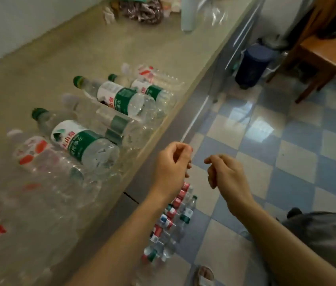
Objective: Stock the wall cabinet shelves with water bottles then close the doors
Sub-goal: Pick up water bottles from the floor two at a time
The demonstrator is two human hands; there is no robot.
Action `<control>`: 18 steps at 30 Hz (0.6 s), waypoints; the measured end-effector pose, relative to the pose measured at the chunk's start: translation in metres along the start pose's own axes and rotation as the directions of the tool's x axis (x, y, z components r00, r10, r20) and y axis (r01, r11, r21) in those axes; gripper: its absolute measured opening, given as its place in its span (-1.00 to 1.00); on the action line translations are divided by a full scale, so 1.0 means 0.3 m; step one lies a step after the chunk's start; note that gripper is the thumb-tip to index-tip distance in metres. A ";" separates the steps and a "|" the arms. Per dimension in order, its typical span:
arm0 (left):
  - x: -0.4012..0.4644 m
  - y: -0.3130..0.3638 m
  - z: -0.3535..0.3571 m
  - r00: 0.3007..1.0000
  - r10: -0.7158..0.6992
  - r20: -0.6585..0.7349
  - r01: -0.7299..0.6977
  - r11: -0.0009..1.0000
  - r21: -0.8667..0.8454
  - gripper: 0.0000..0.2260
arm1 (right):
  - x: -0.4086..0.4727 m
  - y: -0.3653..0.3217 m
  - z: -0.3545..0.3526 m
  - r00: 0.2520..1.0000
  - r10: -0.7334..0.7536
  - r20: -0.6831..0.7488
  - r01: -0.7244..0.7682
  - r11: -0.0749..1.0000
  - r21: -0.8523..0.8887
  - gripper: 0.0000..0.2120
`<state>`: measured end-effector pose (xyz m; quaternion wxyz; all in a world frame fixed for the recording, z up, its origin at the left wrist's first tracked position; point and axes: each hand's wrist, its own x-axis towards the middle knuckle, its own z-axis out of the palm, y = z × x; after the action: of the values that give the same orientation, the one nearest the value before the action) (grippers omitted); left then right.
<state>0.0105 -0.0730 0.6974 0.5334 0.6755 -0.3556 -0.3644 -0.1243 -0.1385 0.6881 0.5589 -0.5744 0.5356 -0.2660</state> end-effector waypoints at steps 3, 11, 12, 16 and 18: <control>0.020 -0.291 0.057 0.989 -0.146 -0.029 0.148 0.987 0.063 -0.88 | 0.068 0.301 0.002 0.986 0.169 0.011 -0.169 0.985 0.015 -0.78; -0.032 -1.209 0.191 0.876 -0.475 -0.085 0.483 0.859 0.173 -0.90 | 0.230 1.168 0.077 0.870 0.489 0.060 -0.480 0.869 -0.118 -0.85; -0.047 -1.319 0.206 0.851 -0.517 -0.087 0.525 0.836 0.160 -0.92 | 0.243 1.272 0.092 0.854 0.517 0.062 -0.507 0.852 -0.131 -0.85; -0.120 -1.718 0.263 0.760 -0.646 -0.068 0.645 0.740 0.190 -0.88 | 0.276 1.647 0.150 0.797 0.597 0.089 -0.573 0.795 -0.201 -0.87; -0.157 -1.888 0.292 0.738 -0.674 -0.045 0.663 0.709 0.240 -0.83 | 0.288 1.814 0.179 0.775 0.622 0.114 -0.586 0.774 -0.238 -0.88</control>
<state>-0.0366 0.0283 0.1333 0.2713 0.8090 -0.1407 -0.5021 -0.2241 -0.0902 0.1459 0.6052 -0.4436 0.6600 0.0353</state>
